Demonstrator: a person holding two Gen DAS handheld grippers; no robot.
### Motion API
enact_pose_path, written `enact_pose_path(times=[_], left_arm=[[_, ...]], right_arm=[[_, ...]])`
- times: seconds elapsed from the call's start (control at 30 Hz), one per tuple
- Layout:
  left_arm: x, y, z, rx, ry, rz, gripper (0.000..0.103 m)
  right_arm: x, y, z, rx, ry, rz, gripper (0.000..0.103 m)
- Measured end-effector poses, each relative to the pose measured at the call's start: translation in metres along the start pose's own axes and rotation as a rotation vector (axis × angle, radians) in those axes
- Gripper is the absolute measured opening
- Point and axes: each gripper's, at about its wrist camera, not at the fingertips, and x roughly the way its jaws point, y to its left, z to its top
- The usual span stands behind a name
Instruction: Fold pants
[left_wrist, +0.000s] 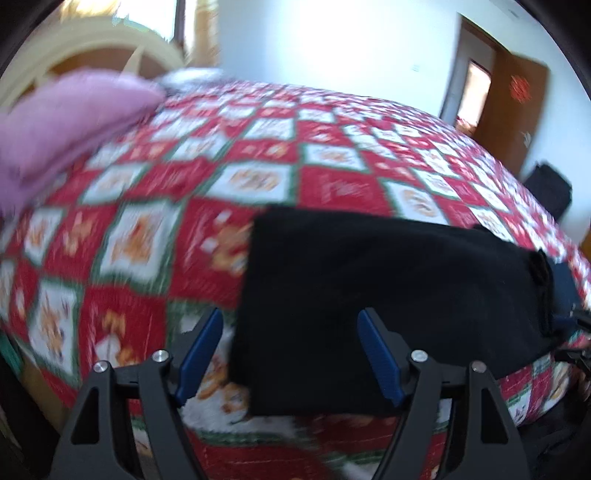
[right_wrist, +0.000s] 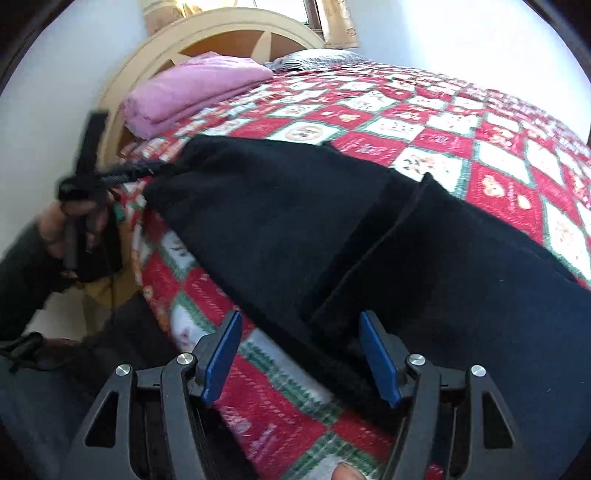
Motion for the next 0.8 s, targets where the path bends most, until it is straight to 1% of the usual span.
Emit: enact_pose_path(times=[0.07, 0.1, 0.13, 0.2, 0.33, 0.4, 0.47, 0.5, 0.57, 0.63, 0.73, 0.8], left_arm=[[0.004, 0.007, -0.003, -0.041, 0.0, -0.041, 0.078], [0.006, 0.008, -0.005, -0.059, -0.003, -0.064, 0.078], [0.008, 0.008, -0.007, -0.067, -0.005, -0.091, 0.078], [0.01, 0.004, -0.007, -0.057, -0.023, -0.097, 0.08], [0.014, 0.004, -0.002, -0.046, -0.026, -0.119, 0.083], [0.014, 0.01, -0.002, -0.061, -0.033, -0.142, 0.082], [0.012, 0.013, -0.003, -0.073, -0.036, -0.148, 0.075], [0.012, 0.014, -0.002, -0.07, -0.035, -0.142, 0.07], [0.01, 0.015, -0.003, -0.069, -0.032, -0.136, 0.065], [0.008, 0.018, -0.001, -0.085, -0.036, -0.138, 0.054], [0.007, 0.022, 0.001, -0.102, -0.038, -0.139, 0.045], [0.005, 0.022, 0.001, -0.093, -0.048, -0.127, 0.042]], right_arm=[[-0.008, -0.005, 0.0, 0.046, -0.036, 0.048, 0.067], [-0.009, -0.006, 0.0, 0.056, -0.042, 0.058, 0.067], [-0.009, -0.005, 0.001, 0.056, -0.042, 0.052, 0.067], [-0.007, -0.004, 0.001, 0.047, -0.039, 0.025, 0.067], [-0.004, -0.007, -0.003, 0.073, -0.039, 0.033, 0.067], [-0.006, -0.005, -0.004, 0.069, -0.046, 0.03, 0.067], [-0.007, -0.005, -0.004, 0.067, -0.05, 0.034, 0.067], [-0.006, -0.005, -0.004, 0.067, -0.051, 0.035, 0.067], [-0.006, -0.005, -0.004, 0.068, -0.051, 0.034, 0.067], [-0.005, -0.005, -0.005, 0.069, -0.052, 0.034, 0.067], [-0.005, -0.005, -0.005, 0.065, -0.05, 0.029, 0.067], [-0.004, -0.005, -0.006, 0.062, -0.048, 0.026, 0.067]])
